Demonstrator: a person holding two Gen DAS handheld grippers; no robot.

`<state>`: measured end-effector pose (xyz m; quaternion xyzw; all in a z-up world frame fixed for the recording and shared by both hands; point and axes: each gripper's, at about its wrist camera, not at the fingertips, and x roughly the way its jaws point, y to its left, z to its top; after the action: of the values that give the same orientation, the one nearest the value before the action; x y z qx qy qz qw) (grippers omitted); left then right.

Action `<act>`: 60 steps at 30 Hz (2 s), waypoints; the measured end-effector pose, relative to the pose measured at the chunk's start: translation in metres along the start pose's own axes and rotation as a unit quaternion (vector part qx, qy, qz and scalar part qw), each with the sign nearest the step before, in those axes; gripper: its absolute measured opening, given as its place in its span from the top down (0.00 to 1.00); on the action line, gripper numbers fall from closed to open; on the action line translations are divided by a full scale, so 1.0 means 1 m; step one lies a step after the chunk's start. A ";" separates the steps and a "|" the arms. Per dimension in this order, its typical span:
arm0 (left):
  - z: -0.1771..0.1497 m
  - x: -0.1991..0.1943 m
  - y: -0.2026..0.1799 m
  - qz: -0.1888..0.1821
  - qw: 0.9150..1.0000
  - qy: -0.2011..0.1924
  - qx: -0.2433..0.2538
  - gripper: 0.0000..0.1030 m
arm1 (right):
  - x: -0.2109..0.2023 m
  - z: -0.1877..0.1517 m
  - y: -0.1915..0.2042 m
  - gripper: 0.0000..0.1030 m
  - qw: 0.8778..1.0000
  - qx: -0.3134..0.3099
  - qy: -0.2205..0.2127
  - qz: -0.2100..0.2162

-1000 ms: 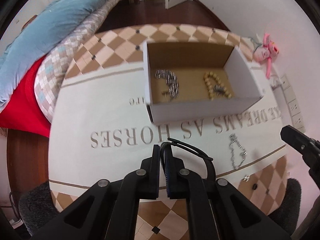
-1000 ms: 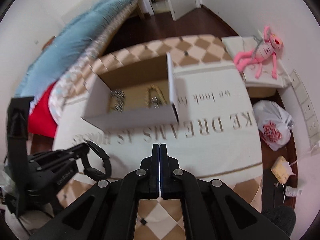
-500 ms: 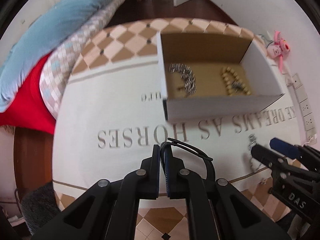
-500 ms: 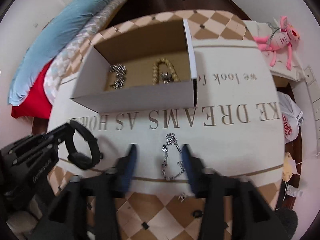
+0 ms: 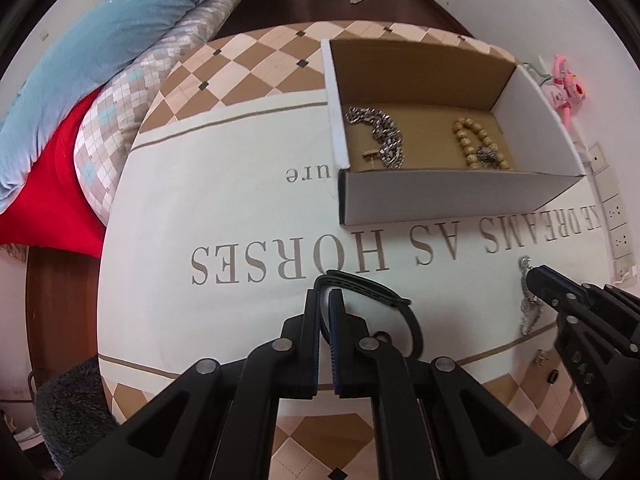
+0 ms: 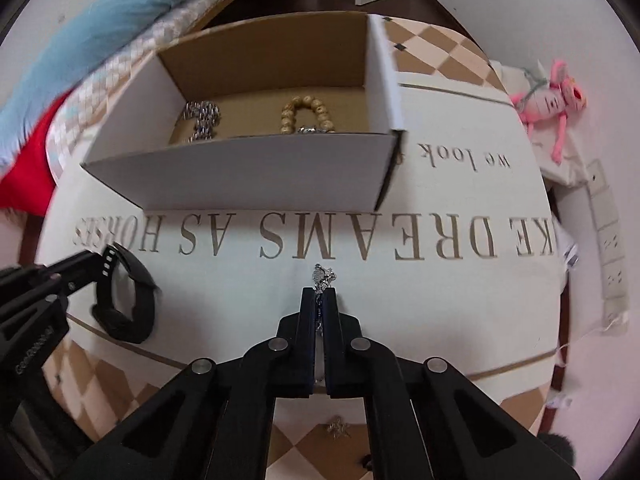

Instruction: Organize jewelry

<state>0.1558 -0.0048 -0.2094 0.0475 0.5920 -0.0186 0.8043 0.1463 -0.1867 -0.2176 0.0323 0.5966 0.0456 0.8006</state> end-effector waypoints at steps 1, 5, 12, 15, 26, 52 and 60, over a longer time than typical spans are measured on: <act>0.000 -0.005 -0.001 -0.004 1.000 -0.004 0.001 0.98 | -0.007 -0.001 -0.004 0.97 1.000 0.008 -0.007 0.011; 0.004 -0.030 -0.004 -0.025 0.999 -0.022 0.003 0.98 | -0.049 -0.002 -0.015 0.97 0.997 0.037 -0.045 0.055; 0.046 -0.096 -0.006 -0.084 0.993 -0.078 -0.001 0.98 | -0.127 0.032 -0.017 0.97 0.986 0.039 -0.114 0.111; 0.074 -0.108 -0.004 -0.098 0.991 -0.092 0.000 0.98 | -0.150 0.059 -0.018 0.97 0.981 0.037 -0.138 0.128; 0.149 -0.048 -0.008 -0.125 0.992 -0.028 0.009 0.98 | -0.116 0.146 -0.011 0.97 0.989 0.006 -0.105 0.105; 0.096 -0.047 0.037 -0.016 0.999 -0.038 -0.015 0.15 | -0.084 0.111 -0.029 0.34 0.997 0.013 -0.063 0.034; 0.019 -0.029 0.044 -0.030 0.997 0.010 -0.065 0.15 | -0.096 0.038 -0.022 0.34 0.997 0.029 -0.067 0.022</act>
<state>0.1693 0.0364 -0.1732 -0.0225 0.6008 -0.0041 0.7991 0.1561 -0.2193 -0.1172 0.0719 0.5422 0.0440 0.8360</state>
